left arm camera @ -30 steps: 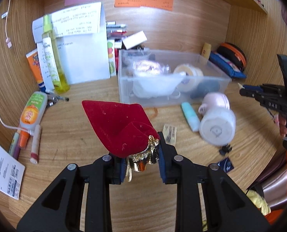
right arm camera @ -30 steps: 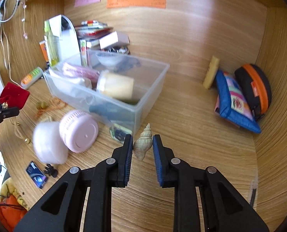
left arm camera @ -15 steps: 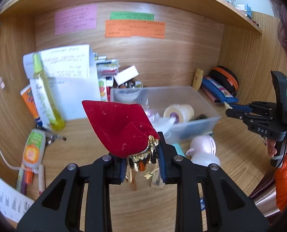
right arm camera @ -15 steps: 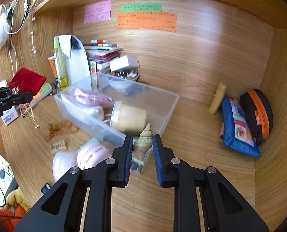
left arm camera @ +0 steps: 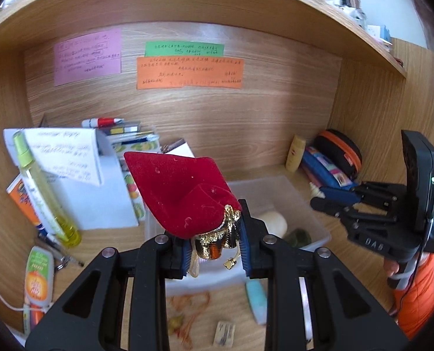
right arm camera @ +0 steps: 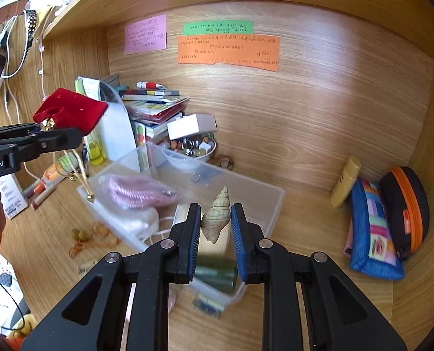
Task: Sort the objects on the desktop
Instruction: 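Carry the pouch into the clear box and open the left gripper while the right drops the seashell in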
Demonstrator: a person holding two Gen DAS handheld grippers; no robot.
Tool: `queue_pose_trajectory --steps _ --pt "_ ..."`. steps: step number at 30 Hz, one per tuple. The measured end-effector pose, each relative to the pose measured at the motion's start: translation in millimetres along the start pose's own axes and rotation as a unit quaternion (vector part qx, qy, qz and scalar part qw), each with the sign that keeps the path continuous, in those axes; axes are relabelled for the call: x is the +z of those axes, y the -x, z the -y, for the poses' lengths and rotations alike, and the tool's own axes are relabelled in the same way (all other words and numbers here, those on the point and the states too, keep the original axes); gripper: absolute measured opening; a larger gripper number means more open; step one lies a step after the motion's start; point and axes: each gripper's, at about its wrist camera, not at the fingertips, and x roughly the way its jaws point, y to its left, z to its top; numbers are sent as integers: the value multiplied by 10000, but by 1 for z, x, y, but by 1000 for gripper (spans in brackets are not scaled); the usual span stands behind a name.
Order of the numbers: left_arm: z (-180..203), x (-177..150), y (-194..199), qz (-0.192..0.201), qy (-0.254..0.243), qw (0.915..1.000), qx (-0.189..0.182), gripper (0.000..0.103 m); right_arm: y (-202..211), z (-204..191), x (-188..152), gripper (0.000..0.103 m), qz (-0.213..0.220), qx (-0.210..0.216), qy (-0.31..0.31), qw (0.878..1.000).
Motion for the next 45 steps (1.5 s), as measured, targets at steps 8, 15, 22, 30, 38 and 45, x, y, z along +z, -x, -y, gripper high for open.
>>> queue_pose_trajectory --steps 8,15,22,30,38,45 --pt "8 3 -45 -235 119 9994 -217 26 -30 16 4 19 -103 -107 -306 9994" --pt "13 -12 -84 -601 134 9978 -264 26 -56 22 -7 19 -379 -287 -374 9982" --pt "17 -33 -115 -1054 97 9936 -396 26 -71 23 -14 19 -461 -585 -328 9967" --pt "26 -38 -113 -971 -152 9949 -244 26 -77 11 -18 19 -515 -619 -132 9967" --pt "26 -38 -115 -935 -162 9953 -218 29 -76 6 -18 19 -393 -781 34 9962" --pt "24 -37 -113 -879 -139 9958 -218 36 -76 5 -18 25 -394 -818 73 9958"
